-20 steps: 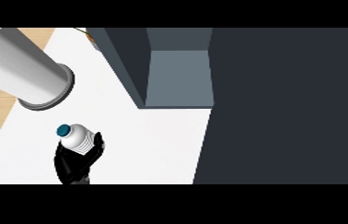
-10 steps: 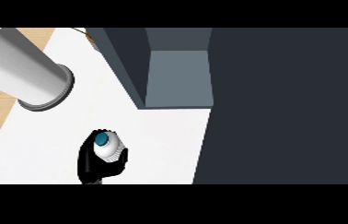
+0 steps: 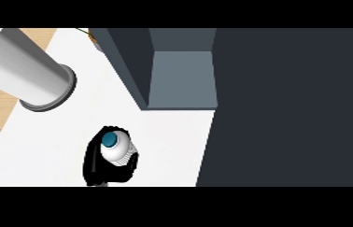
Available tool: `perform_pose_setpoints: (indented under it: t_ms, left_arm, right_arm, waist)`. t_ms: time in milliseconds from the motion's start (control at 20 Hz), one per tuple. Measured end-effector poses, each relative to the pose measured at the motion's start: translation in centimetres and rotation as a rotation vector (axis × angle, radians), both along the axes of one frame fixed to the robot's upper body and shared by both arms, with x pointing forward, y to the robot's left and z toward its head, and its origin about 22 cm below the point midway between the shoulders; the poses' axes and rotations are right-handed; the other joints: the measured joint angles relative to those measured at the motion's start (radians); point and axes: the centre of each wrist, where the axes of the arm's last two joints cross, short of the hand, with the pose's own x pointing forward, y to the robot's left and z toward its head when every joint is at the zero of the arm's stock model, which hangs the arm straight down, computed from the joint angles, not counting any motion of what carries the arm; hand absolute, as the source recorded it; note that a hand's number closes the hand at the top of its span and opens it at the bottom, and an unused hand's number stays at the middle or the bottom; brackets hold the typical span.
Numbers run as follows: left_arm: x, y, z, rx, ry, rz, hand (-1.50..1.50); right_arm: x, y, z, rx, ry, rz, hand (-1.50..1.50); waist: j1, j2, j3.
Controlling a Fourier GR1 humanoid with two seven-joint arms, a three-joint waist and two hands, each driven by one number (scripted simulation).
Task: Pick up the bottled water, place it into the cabinet and close the cabinet
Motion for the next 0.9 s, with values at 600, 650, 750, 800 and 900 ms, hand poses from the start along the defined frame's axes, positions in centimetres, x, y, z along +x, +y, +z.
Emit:
perform_pose_setpoints:
  t_ms: [600, 650, 750, 800, 900]
  left_arm:
    - [2.5, -4.2, 6.8, 0.049, -0.072, -0.026, 1.5]
    - [3.1, -4.5, 7.3, 0.05, -0.075, -0.03, 1.5]
    - [3.3, -5.7, 8.6, 0.05, -0.075, -0.035, 1.5]
    - [3.6, -6.1, 9.1, 0.051, -0.071, -0.039, 1.5]
    - [4.5, -7.0, 10.1, 0.058, -0.069, -0.041, 1.5]
  right_arm:
    - [0.2, 0.1, 0.4, 0.005, 0.003, -0.006, -1.5]
    - [0.2, 0.1, 0.5, 0.005, 0.006, -0.005, -1.5]
    - [0.3, 0.4, 0.5, 0.013, 0.008, 0.002, -1.5]
    - [0.3, 0.4, 0.6, 0.014, 0.005, 0.001, -1.5]
    - [0.0, 0.2, 0.2, 0.007, 0.009, 0.0, -1.5]
  waist:
    - [-0.003, 0.001, 0.0]
    - [-0.004, 0.001, 0.0]
    - [-0.004, 0.001, 0.0]
    - [-0.004, 0.001, 0.0]
    - [-0.009, 0.001, 0.0]
